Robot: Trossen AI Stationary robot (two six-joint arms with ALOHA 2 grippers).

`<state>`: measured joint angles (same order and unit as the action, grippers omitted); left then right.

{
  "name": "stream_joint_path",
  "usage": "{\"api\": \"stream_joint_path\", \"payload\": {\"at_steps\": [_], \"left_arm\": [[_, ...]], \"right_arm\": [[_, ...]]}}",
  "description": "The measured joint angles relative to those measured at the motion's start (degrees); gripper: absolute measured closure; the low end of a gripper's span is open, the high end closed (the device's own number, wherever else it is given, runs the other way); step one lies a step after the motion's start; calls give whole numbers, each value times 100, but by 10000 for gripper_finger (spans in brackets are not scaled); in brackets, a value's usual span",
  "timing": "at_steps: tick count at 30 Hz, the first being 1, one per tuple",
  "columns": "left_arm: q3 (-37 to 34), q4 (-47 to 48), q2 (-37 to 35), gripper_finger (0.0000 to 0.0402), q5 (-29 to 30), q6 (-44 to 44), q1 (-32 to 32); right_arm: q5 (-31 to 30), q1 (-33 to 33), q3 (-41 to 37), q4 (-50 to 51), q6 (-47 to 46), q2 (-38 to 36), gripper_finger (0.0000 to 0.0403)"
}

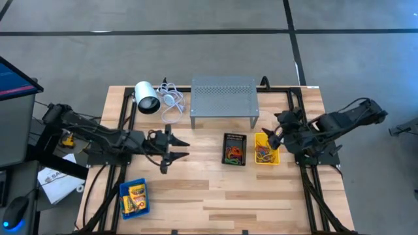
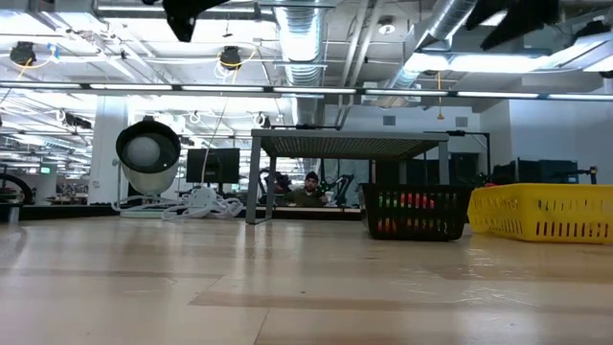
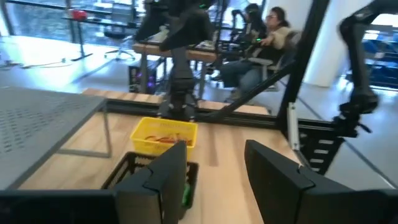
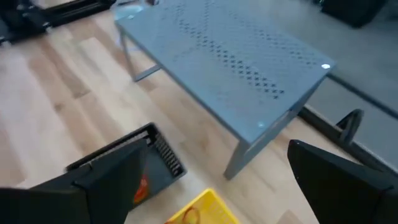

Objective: Pick & Place Office Desk Supplies
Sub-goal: Put the yellow basket filled with rubber band on the shelf

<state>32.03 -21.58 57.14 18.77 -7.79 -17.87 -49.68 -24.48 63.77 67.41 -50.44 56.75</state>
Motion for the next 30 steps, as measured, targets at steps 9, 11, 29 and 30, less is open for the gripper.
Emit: {"api": "stream_joint_path", "payload": {"at_steps": [9, 11, 29, 30], "left_arm": [[2, -454, 517, 243, -422, 928, 737], [2, -495, 580, 243, -410, 934, 1012], [2, -640, 650, 243, -381, 281, 1862], [2, -648, 650, 243, -379, 281, 1860]], "right_arm": [[-779, 133, -1033, -190, 725, -234, 19], [-782, 270, -1138, -161, 737, -196, 19], [489, 1256, -1165, 524, -418, 52, 19], [788, 1254, -1166, 519, -395, 63, 19]]}}
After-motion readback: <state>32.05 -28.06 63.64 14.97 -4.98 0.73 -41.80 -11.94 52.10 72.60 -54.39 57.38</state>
